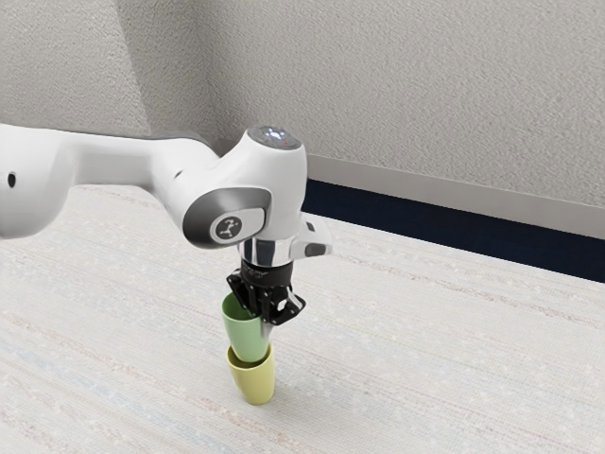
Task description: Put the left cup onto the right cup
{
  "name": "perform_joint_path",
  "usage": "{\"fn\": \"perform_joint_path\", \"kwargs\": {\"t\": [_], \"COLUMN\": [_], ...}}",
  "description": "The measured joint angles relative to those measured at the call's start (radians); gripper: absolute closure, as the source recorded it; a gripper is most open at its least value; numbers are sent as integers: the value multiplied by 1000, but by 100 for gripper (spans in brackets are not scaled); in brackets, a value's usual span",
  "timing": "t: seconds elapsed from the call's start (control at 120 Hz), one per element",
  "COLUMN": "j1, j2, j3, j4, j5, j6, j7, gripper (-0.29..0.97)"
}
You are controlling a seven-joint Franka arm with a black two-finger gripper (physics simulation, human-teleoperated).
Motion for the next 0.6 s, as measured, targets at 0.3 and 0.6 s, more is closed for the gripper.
{"fn": "perform_joint_path", "kwargs": {"t": [0.3,0.6], "j1": [-5,-8], "j2": [5,5], "j3": [1,1], "j4": [-2,-2], "j5": [-7,-14], "j6": [1,2], "j7": [-9,-15], "gripper": [57,24]}}
